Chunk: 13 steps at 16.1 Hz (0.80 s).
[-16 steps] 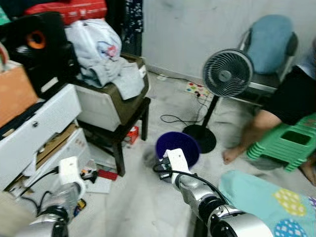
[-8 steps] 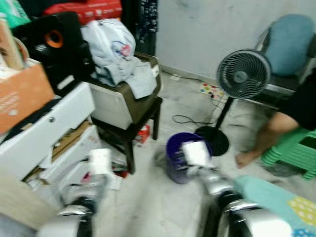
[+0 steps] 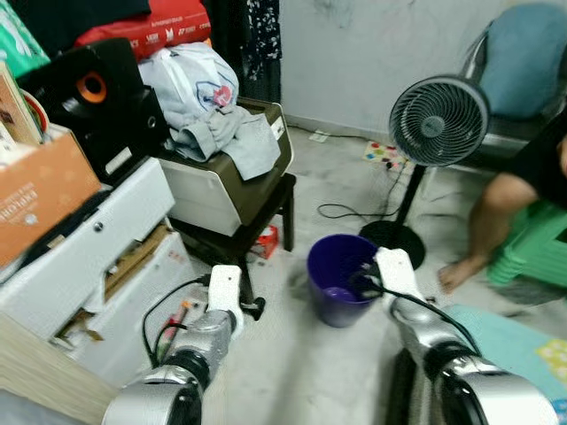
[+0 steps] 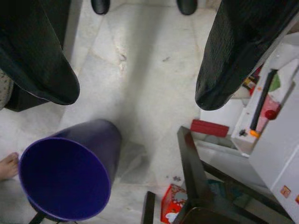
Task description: Clean up the room
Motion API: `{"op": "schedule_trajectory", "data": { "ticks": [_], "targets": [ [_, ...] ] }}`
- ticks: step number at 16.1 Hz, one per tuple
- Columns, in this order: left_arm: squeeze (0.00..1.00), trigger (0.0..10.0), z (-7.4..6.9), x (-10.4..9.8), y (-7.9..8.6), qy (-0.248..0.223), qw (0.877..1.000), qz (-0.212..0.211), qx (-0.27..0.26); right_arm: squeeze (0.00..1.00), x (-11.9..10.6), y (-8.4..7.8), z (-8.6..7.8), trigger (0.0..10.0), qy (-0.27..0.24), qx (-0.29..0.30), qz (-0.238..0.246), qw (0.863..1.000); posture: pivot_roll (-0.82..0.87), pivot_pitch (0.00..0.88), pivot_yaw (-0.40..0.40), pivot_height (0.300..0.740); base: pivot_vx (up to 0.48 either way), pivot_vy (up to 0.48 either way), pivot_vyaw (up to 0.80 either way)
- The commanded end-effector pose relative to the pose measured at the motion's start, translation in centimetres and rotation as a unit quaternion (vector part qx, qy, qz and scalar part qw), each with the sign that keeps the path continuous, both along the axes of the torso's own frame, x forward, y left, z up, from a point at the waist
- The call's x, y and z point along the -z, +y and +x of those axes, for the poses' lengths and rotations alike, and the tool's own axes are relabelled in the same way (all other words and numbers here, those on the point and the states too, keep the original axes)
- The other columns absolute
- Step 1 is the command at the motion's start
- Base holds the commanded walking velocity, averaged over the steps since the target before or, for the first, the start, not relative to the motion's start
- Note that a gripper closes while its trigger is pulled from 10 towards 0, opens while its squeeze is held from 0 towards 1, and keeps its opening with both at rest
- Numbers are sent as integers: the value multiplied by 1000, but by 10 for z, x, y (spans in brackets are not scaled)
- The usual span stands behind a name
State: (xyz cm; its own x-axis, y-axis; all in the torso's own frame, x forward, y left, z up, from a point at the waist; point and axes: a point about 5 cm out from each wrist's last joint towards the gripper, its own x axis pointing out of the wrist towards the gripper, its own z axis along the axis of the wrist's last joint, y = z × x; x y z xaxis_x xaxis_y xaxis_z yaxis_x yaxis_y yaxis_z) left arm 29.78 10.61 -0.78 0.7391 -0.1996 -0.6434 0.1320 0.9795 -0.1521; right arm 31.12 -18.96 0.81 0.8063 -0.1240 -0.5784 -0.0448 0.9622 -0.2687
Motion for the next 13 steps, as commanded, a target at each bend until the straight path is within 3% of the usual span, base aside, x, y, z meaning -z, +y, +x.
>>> {"op": "schedule_trajectory", "data": {
  "ticks": [1, 4, 5, 8, 10, 13],
  "targets": [
    [0, 10000, -1, 1, -3, 3, 1000, 8, 15, 0, 2, -2, -2, 10000, -2, 4, -5, 1000, -212, 0, 127, 740, 0, 0, 0],
    [0, 10000, 3, -4, -3, -12, 999, 10, 36, 0, 10, -21, -14, 10000, 4, 52, 5, 999, -228, 0, 125, 740, 0, 0, 0],
    [0, 10000, 6, -6, 8, -16, 1000, 8, 18, 0, 6, -22, -11, 10000, -2, 63, 9, 998, -214, 0, 105, 740, 0, 0, 0],
    [0, 10000, 5, -4, 34, -11, 999, 9, -29, 0, 1, -13, -4, 10000, -9, 31, 3, 999, -162, 0, 58, 740, 0, 0, -788],
    [0, 10000, 1, 0, 48, -3, 997, -15, -72, 0, 0, -6, -1, 10000, -13, 27, 22, 999, -146, 0, 53, 740, 0, 0, -781],
    [0, 10000, 2, -2, 56, -10, 994, -38, -103, 0, -5, 2, 4, 10000, -26, 29, 47, 998, -136, 0, 51, 740, 0, 0, -785]
  ]
}}
